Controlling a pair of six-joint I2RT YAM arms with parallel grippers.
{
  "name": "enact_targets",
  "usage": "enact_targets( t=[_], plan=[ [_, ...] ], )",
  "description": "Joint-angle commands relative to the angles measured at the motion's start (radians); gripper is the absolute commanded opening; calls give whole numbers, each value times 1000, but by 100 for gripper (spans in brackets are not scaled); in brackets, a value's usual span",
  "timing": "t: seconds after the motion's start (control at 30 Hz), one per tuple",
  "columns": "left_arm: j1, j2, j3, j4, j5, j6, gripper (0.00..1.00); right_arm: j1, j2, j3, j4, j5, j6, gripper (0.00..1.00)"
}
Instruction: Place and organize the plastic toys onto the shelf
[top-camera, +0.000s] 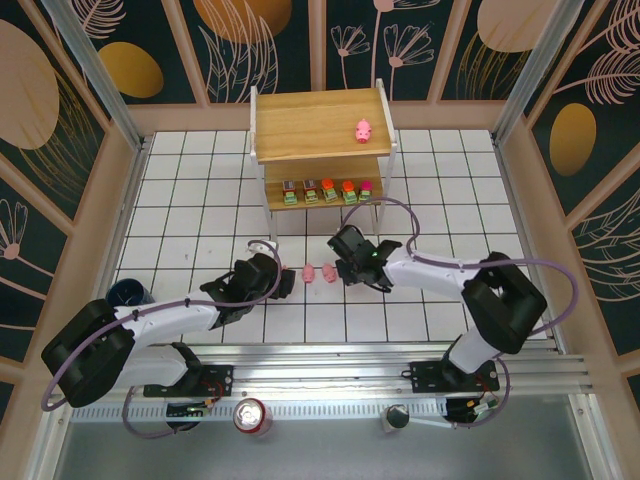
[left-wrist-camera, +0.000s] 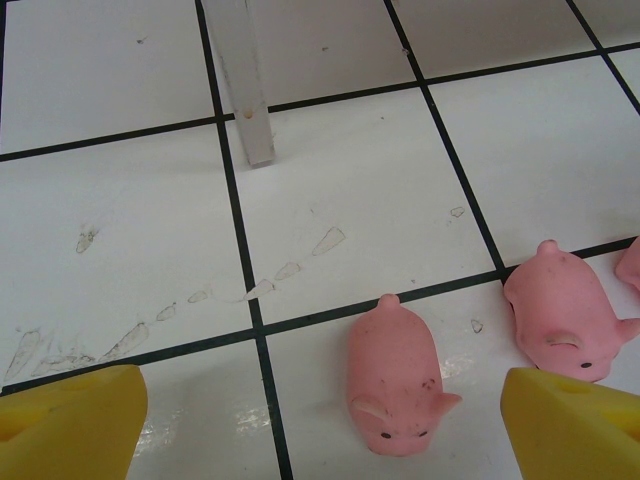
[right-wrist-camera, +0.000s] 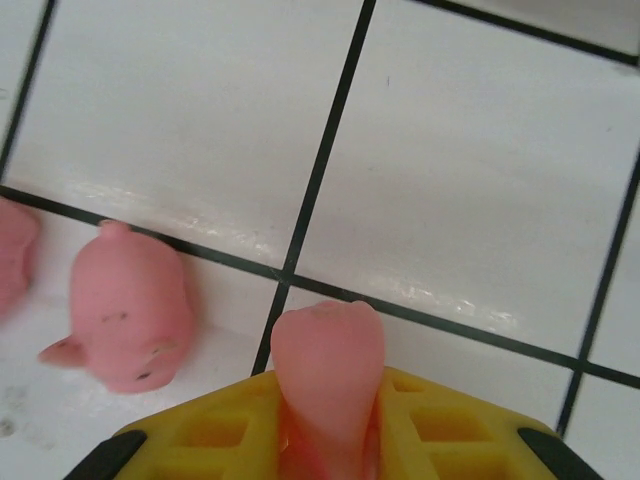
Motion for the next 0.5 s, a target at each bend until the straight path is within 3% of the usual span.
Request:
enact_targets(
  t=[0.0, 0.47],
  plan=[
    [5, -13, 9, 5, 3, -4, 91, 27, -88, 73, -96, 79, 36, 26],
    [5, -49, -8, 17, 0, -2, 91, 109, -218, 372, -315, 186, 46, 26]
  ],
)
